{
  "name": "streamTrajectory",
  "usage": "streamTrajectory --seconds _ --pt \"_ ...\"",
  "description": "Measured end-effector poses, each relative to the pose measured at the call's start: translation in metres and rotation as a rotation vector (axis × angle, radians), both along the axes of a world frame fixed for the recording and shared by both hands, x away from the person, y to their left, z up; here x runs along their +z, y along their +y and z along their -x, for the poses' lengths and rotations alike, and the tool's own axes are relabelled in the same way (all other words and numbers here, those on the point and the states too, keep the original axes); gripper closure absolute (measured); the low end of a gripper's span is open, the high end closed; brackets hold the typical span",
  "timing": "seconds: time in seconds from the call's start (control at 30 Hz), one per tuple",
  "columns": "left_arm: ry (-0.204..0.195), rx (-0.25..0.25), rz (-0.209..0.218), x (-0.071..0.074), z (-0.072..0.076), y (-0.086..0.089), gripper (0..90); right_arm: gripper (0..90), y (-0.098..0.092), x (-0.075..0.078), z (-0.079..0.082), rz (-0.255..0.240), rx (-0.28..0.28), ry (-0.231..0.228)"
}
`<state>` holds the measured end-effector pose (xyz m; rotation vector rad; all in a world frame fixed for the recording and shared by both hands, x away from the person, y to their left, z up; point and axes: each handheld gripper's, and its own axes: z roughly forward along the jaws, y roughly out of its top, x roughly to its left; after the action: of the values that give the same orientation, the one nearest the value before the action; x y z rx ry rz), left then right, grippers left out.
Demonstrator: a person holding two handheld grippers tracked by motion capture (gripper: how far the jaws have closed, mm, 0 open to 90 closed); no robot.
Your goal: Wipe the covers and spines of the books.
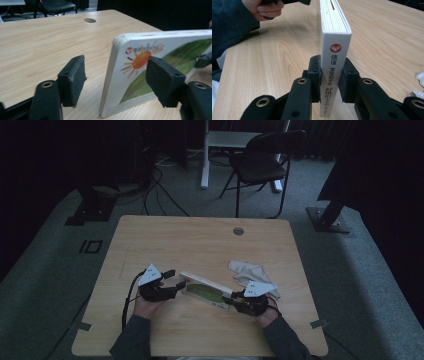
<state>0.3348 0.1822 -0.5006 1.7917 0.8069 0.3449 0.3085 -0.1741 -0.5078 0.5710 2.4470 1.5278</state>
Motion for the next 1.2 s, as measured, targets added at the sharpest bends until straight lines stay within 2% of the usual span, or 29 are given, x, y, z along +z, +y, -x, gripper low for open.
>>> streamTrajectory --seconds 0.07,0.2,0.43,0.5,0.57,0.63,0.8,0.93,1.03,1.2 --pt "0.007 0.006 0.0 -0.002 -0.002 -0.001 27.9 74.6 0.001 0.0 0.002 0.011 0.008 -0.008" --pt "0.011 -0.015 0.028 -0.004 -0.006 -0.002 26.6 74.7 0.001 0.001 0.002 0.014 0.019 -0.011" --pt "0.021 -0.093 0.039 -0.01 -0.008 -0.011 25.8 74.7 -0.001 0.001 0.002 0.023 0.036 -0.022" --pt "0.023 -0.112 0.031 -0.011 -0.007 -0.015 26.6 74.7 -0.001 0.001 0.002 0.029 0.037 -0.025" --pt "0.025 -0.126 0.03 -0.011 -0.006 -0.018 30.3 74.6 0.0 0.002 0.002 0.035 0.036 -0.029" --pt "0.034 -0.119 0.029 -0.011 -0.005 -0.02 31.7 74.5 -0.001 0.002 0.001 0.038 0.032 -0.031" --pt "0.045 -0.118 0.01 -0.008 0.0 -0.021 40.2 70.0 -0.004 0.004 -0.004 0.051 -0.011 -0.029" --pt "0.038 -0.156 -0.015 -0.007 0.01 -0.027 49.3 61.7 -0.013 0.005 -0.011 0.063 -0.07 -0.019" --pt "0.038 -0.19 -0.017 -0.008 0.017 -0.031 60.3 55.8 -0.02 0.005 -0.014 0.061 -0.103 -0.013" --pt "0.013 -0.214 -0.031 -0.009 0.026 -0.038 66.2 50.4 -0.026 0.004 -0.017 0.054 -0.115 -0.002"
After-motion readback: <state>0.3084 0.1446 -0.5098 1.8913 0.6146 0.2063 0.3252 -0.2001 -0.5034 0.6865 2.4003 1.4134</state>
